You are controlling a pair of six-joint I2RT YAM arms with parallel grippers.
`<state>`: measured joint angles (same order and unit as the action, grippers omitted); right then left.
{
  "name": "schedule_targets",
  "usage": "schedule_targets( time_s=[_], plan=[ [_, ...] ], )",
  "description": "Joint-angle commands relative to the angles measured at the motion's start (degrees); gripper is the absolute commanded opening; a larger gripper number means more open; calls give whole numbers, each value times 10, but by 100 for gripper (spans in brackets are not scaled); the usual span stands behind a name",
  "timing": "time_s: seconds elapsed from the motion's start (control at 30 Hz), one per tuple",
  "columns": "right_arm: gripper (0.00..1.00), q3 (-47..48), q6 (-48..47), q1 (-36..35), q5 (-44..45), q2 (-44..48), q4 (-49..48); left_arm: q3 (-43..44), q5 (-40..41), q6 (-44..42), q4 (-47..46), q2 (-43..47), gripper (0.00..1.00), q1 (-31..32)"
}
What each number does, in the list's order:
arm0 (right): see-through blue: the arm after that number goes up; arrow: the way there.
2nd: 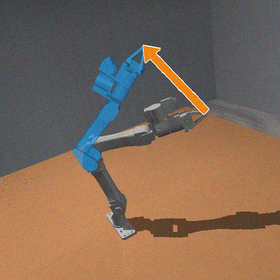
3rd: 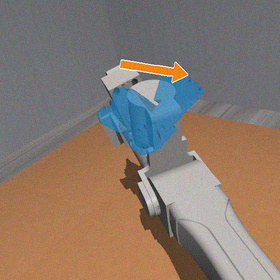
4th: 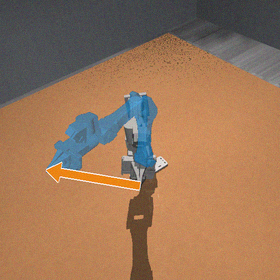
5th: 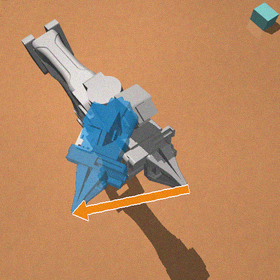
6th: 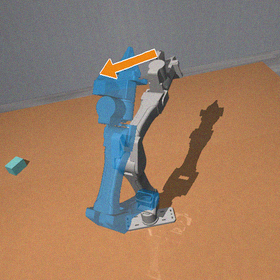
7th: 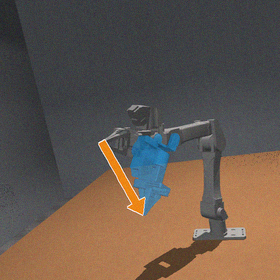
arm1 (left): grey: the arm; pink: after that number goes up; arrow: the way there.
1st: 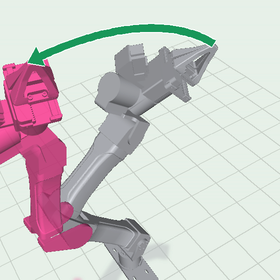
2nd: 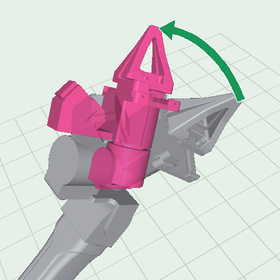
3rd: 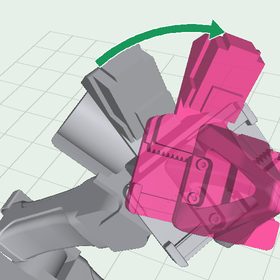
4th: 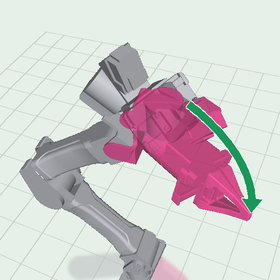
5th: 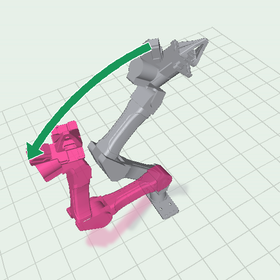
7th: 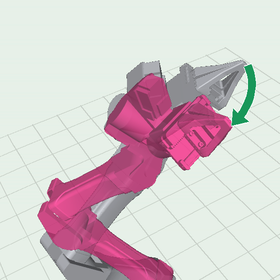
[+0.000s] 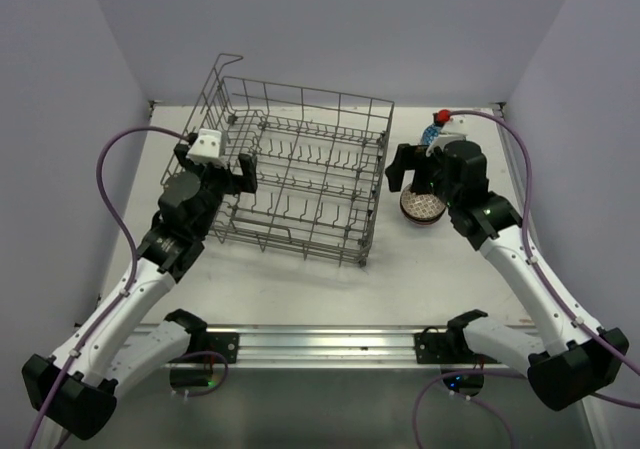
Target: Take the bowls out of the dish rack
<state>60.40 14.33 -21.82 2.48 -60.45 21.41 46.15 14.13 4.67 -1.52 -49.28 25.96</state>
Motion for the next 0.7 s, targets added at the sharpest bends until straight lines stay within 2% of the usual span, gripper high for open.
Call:
schedule_targets(
  time_s=[0.0,0.67],
  plan=[
    [99,23,27,1,80,-6,-4,0,58,-12,-21,-10,100,2],
    [99,-13,56,1,160,-16,-11,14,50,-9,-5,-35,100,1]
  ],
)
